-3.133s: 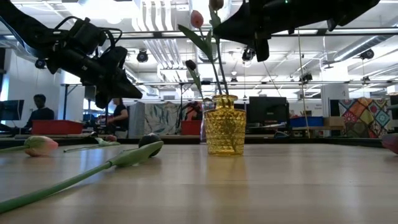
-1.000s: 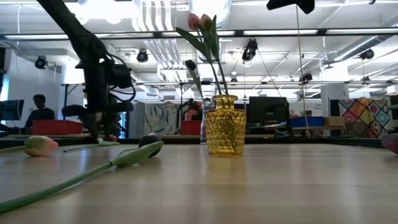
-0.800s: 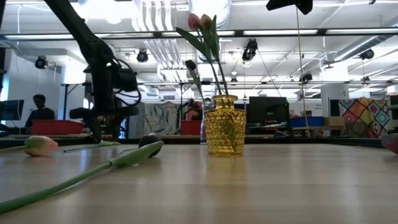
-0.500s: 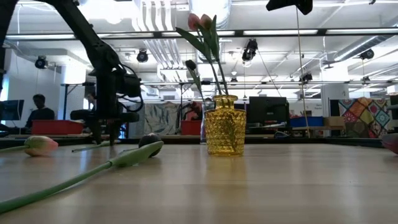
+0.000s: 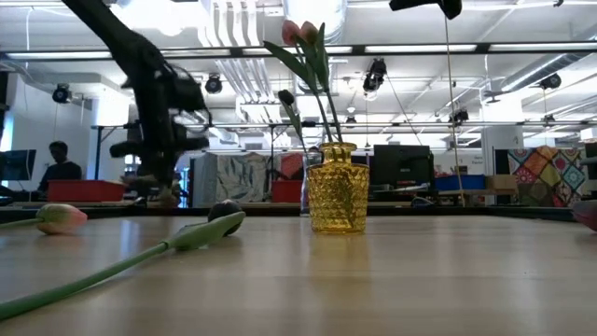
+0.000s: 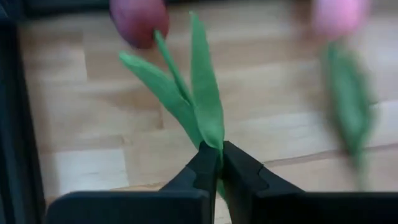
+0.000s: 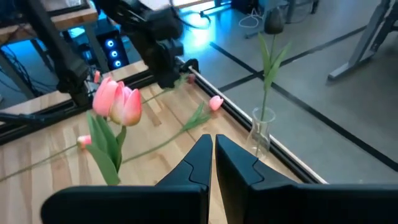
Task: Sort flowers into vase by color
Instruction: Put the red tulip into the transparent vase
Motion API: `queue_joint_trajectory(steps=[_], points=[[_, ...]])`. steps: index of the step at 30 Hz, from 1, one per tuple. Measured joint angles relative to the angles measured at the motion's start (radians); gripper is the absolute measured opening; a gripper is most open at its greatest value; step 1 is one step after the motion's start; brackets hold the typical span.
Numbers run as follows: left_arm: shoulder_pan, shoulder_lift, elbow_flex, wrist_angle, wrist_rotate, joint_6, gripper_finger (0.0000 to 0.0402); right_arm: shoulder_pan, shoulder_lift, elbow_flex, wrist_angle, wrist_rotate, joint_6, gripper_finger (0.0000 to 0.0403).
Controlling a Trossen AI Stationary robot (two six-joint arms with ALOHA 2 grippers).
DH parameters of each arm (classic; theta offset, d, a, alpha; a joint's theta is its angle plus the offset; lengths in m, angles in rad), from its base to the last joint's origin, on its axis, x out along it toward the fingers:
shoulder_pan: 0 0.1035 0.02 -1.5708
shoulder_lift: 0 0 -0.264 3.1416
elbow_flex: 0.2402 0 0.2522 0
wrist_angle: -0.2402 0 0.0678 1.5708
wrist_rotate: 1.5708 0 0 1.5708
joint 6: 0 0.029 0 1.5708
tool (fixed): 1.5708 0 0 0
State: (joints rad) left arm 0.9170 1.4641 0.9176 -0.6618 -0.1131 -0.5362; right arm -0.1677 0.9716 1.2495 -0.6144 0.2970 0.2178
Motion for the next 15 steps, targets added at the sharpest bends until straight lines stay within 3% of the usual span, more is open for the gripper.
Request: queue_joint_trajectory(steps=[7, 15], points=[[-0.023, -0.275, 0.0, 0.201, -0.002, -0.031, 0.0001, -0.01, -0.001, 0.0, 0.002, 0.019, -0.009, 0.0013], [-0.066, -0.446, 0.0, 0.635, -0.061, 0.153, 0.0, -0.034, -0.001, 0.0, 0.003, 0.02, -0.013, 0.0013]])
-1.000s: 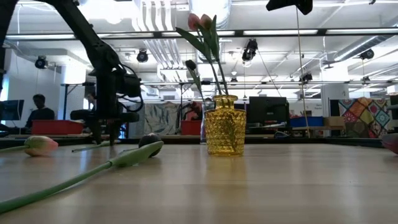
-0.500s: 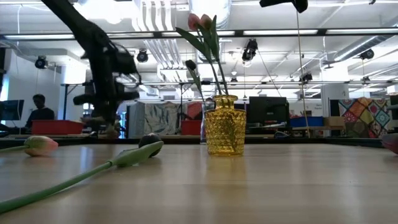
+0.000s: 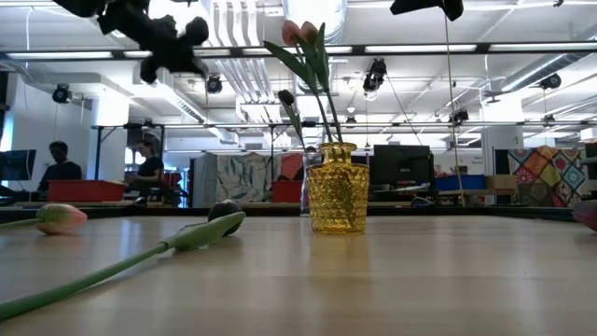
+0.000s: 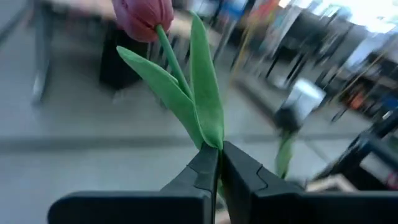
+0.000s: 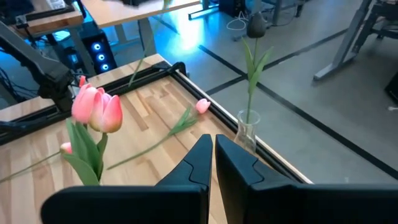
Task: Sort flowers into vase by color
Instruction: Put the red tulip into the transparent vase
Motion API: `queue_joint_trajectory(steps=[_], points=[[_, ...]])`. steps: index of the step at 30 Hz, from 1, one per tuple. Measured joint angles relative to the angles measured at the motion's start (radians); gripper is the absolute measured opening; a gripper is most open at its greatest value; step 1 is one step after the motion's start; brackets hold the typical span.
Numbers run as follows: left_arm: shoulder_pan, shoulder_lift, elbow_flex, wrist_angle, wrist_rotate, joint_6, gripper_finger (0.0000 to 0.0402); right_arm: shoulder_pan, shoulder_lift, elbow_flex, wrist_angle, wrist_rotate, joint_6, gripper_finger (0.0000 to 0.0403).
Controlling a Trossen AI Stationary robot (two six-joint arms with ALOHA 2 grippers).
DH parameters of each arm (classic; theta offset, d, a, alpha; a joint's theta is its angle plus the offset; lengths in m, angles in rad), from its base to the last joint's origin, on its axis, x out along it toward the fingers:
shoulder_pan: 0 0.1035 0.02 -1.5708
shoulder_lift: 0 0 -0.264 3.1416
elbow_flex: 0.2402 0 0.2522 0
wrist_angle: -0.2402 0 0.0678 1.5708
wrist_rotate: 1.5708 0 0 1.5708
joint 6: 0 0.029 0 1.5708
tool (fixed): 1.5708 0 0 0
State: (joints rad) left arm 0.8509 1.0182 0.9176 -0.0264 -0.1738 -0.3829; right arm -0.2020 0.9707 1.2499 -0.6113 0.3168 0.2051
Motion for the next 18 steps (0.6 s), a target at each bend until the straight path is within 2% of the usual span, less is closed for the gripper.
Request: queue_joint_trajectory(steps=[4, 9, 15, 18], points=[[-0.022, -0.001, 0.0, 0.168, 0.0, 0.098, 0.0, -0.005, 0.0, 0.0, 0.003, 0.0, -0.008, 0.0013], [-0.063, 0.064, 0.0, 0.408, 0.014, 0.257, 0.0, -0.005, 0.0, 0.0, 0.023, 0.0, -0.01, 0.0013], [-0.099, 0.19, 0.0, 0.727, 0.125, 0.352, 0.0, -0.005, 0.0, 0.0, 0.026, 0.021, -0.017, 0.0013], [-0.111, 0.256, 0.026, 0.789, 0.201, 0.341, 0.0, -0.005, 0.0, 0.003, 0.026, 0.026, -0.019, 0.0013]])
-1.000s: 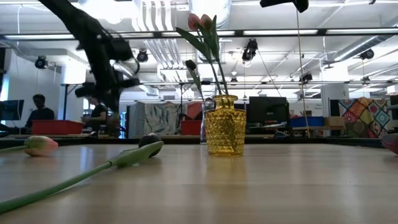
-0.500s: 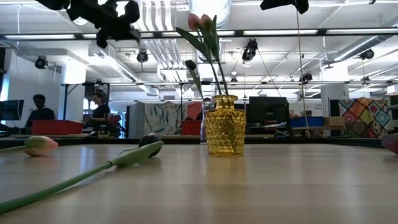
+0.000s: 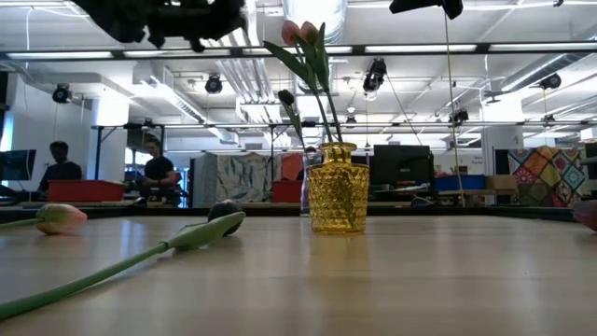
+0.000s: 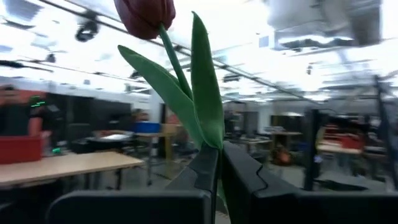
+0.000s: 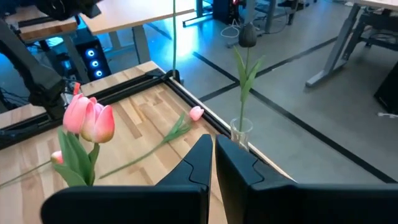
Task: Sort flowers into vase by color
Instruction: Put the red tulip into the transparent vase
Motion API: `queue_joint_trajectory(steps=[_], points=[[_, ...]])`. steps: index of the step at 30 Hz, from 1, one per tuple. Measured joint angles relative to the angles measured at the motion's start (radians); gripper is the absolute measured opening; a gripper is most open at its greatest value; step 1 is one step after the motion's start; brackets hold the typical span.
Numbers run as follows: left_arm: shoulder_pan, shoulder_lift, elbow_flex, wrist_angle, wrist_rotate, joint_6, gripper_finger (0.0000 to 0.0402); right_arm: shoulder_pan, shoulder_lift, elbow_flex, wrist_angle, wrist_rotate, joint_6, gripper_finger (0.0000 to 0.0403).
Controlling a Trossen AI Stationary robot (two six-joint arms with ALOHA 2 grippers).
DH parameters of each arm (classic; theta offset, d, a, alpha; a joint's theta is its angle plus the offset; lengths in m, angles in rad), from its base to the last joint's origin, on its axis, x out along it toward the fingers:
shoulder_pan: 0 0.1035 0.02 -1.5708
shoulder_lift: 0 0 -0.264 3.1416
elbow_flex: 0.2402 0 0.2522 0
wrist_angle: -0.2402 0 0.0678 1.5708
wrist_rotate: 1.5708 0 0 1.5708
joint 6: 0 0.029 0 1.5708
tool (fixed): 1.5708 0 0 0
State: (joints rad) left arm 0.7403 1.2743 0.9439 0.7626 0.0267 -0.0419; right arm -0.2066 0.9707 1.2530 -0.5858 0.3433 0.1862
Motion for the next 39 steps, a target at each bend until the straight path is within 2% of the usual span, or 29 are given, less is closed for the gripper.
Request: queue_joint_trajectory(steps=[7, 14, 19, 39], points=[[-0.025, 0.18, 0.137, 0.025, 0.116, 0.058, 0.0, 0.0, -0.001, 0.021, 0.001, 0.025, -0.009, 0.0013], [-0.026, 0.376, 0.256, 0.179, 0.153, 0.064, 0.0, 0.0, -0.001, 0.037, 0.001, 0.045, -0.039, 0.0013], [-0.026, 0.483, 0.329, 0.198, 0.202, 0.06, 0.0, 0.0, -0.002, 0.048, 0.0, 0.054, -0.068, 0.0013], [-0.023, 0.645, 0.351, 0.223, 0.201, 0.122, 0.0, 0.0, -0.003, 0.095, -0.003, 0.106, -0.158, 0.0013]])
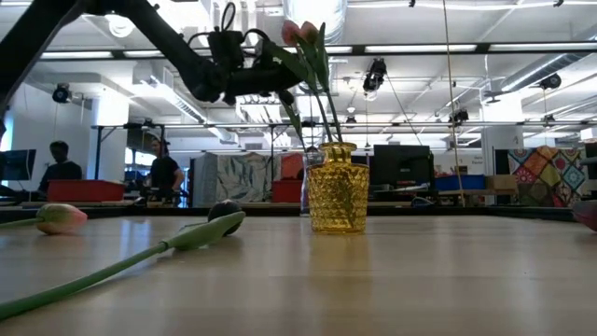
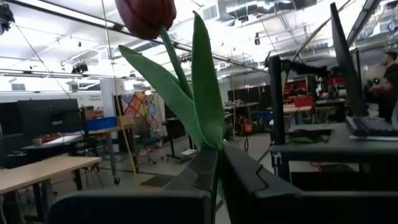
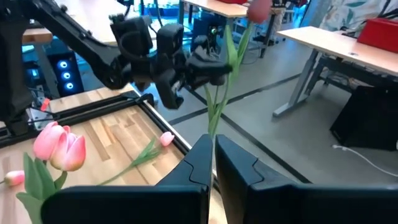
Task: Sort flowers into vase by color
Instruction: Put the red tulip into the transparent vase
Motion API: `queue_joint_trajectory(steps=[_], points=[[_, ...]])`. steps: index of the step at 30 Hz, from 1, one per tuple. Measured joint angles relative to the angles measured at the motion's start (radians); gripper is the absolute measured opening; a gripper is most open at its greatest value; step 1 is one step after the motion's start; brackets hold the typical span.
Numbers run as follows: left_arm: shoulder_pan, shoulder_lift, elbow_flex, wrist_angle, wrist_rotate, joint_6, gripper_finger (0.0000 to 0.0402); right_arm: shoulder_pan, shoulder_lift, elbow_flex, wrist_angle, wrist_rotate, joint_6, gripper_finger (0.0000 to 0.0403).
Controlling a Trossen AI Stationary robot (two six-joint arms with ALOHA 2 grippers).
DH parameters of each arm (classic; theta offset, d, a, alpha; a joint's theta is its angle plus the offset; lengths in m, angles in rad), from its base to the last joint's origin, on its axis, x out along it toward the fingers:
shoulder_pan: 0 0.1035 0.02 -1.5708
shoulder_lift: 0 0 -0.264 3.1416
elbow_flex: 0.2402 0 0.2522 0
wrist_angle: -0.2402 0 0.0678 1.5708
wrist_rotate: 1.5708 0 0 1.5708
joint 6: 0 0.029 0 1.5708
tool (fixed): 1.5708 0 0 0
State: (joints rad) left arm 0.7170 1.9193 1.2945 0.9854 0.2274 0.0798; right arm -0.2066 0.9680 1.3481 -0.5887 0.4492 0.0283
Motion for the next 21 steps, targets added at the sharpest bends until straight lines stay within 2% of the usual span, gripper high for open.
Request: queue_joint_trajectory(steps=[7, 21], points=[[0.0, 0.038, 0.0, 0.025, -0.001, 0.018, 0.0, 0.0, -0.004, 0.006, 0.0, 0.0, -0.002, 0.0013], [-0.016, 0.07, -0.003, -0.064, 0.0, 0.06, 0.0, 0.0, -0.006, 0.006, -0.005, -0.001, -0.006, 0.0013]])
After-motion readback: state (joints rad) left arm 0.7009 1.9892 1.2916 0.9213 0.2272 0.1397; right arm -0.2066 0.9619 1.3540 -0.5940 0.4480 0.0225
